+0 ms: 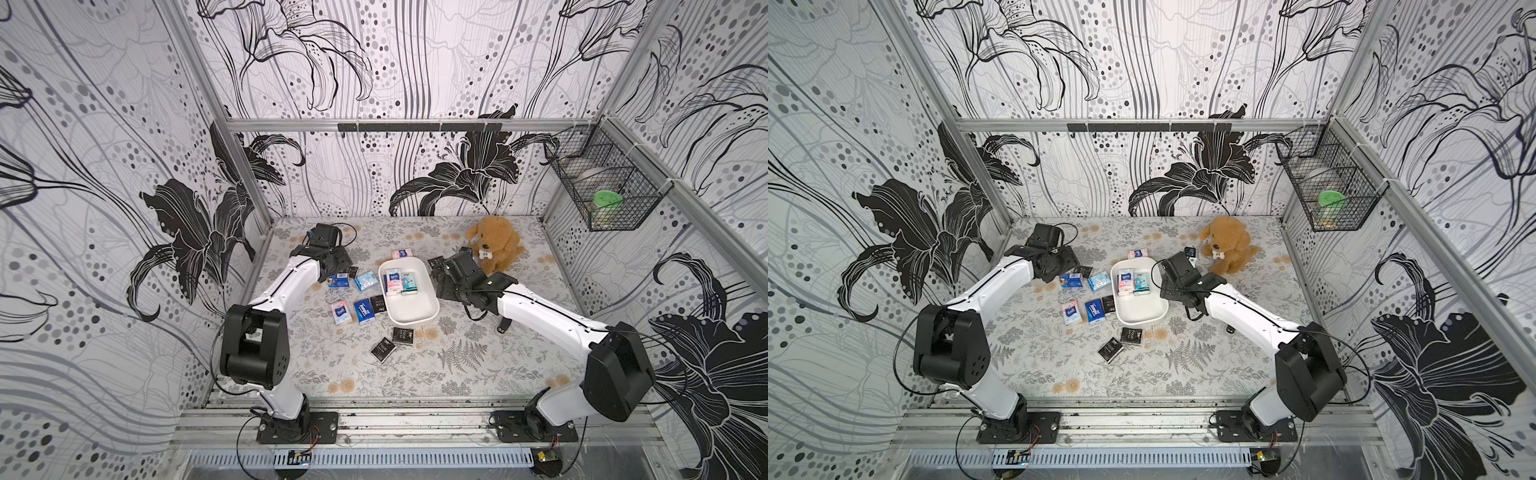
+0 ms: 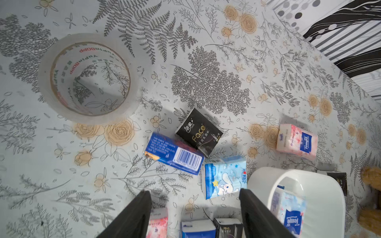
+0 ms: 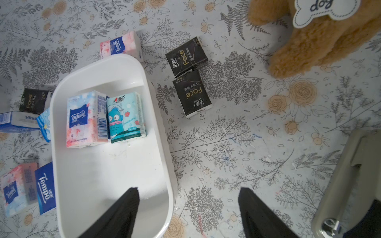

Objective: Put the pocket tissues into the storage box
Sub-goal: Pick up the pocket tissues from the center of the board.

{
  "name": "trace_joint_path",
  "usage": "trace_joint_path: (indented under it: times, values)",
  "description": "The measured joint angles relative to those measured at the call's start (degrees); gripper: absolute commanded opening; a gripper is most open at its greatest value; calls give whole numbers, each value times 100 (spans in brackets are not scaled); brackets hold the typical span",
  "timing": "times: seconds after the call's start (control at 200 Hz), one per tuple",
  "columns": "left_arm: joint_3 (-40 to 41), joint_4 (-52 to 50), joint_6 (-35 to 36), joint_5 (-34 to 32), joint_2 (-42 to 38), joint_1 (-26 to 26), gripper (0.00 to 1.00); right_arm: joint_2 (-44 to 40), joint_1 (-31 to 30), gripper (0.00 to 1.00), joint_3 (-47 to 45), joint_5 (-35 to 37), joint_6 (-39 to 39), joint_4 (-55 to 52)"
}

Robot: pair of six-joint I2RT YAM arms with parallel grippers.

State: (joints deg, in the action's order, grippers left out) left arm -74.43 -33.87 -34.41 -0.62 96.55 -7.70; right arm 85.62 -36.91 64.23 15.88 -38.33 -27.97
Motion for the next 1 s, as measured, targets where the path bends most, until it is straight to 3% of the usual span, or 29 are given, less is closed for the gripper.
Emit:
trace_joint_path:
  times: [0.33,0.531,0.996]
  values:
    - [-817,470,785,1034,1292,431,72,-24,0,82,-129,7,-4,15]
    - [-1025,420,968,1117,1613,605,72,-219,0,82,-273,101,-4,-15]
    - [669,643,883,1325,581,610,72,-317,9,82,-350,155,-4,-9]
